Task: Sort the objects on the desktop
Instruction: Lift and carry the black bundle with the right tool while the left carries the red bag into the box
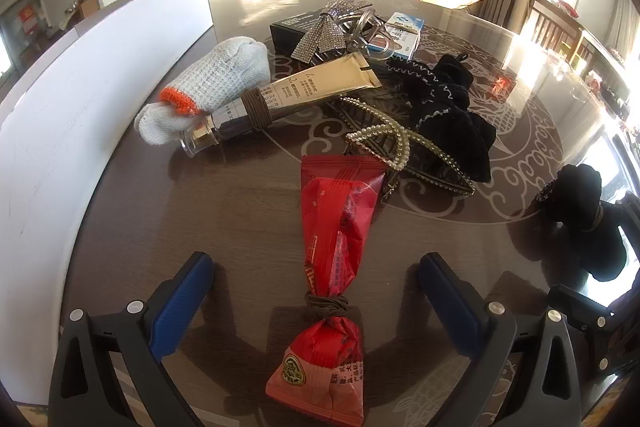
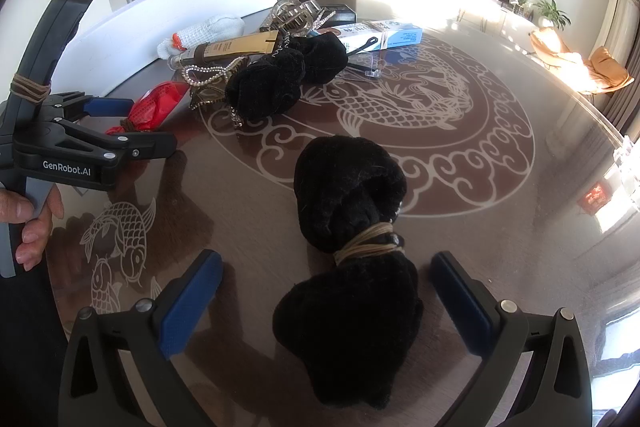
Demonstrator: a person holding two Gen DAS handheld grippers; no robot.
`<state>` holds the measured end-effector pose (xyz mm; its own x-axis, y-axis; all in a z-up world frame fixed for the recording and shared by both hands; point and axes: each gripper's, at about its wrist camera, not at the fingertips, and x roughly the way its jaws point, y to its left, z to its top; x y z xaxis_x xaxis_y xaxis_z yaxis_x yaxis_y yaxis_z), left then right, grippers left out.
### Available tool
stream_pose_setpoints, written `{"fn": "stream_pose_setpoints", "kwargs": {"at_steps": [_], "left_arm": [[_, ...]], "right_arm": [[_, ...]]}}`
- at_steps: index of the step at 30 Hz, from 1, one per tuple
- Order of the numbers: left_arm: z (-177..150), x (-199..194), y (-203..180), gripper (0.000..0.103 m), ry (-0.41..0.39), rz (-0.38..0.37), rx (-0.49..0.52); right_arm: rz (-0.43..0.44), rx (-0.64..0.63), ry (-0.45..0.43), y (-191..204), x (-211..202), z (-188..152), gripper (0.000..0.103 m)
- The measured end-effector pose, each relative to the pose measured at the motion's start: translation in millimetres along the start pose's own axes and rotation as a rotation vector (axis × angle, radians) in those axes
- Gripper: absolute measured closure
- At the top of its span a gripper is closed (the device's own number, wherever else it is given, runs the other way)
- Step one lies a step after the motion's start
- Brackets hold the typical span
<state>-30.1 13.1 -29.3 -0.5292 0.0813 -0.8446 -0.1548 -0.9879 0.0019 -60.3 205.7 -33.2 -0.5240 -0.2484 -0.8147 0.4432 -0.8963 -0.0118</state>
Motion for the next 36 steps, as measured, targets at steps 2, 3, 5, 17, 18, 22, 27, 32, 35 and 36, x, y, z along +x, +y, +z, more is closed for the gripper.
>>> {"fn": "stream_pose_setpoints", "kwargs": {"at_steps": [2,3,5,17,18,22,27,32,35,36], "left_arm": [[0.0,0.0,-0.2,0.0,0.001,-0.002,0.0],[-0.6,-1.2,0.1,0.0,0.001,-0.003,-0.001],[-1.0,-1.6,0.1,0.0,0.0,-0.003,0.001],[-21.8,-77.5,34.6,0.082,-0.219,-0.17,-0.192],[-26.1,-86.6,39.4,0.082,-0.242,-0.179,-0.216],[-39.3,-118.2,56.1,0.082,-0.296,-0.158,-0.259],[-32.5,-165.7,100.5,0.082,-0.37,-0.135,-0.319],[-2.6,-201.4,181.3,0.082,-0.395,-0.015,-0.384],[15.1,-192.9,234.3,0.082,-0.344,0.064,-0.435],[19.5,-183.3,250.0,0.082,-0.31,0.089,-0.451]], "right_arm": [[0.0,0.0,0.0,0.1,0.1,0.1,0.0],[0.0,0.0,0.0,0.1,-0.3,0.0,0.0],[0.0,0.0,0.0,0.1,0.1,0.7,0.0],[0.04,0.138,-0.025,-23.2,-53.2,2.1,0.074],[0.041,0.147,-0.029,-21.8,-56.9,-1.3,0.074],[0.076,0.18,-0.02,-13.9,-57.4,-10.6,0.074],[0.145,0.12,-0.055,18.3,-60.5,14.9,0.074],[0.256,-0.007,-0.137,80.2,-65.5,82.4,0.074],[0.344,-0.078,-0.207,133.7,-65.0,138.3,0.074],[0.364,-0.102,-0.224,153.5,-61.7,157.8,0.074]]}}
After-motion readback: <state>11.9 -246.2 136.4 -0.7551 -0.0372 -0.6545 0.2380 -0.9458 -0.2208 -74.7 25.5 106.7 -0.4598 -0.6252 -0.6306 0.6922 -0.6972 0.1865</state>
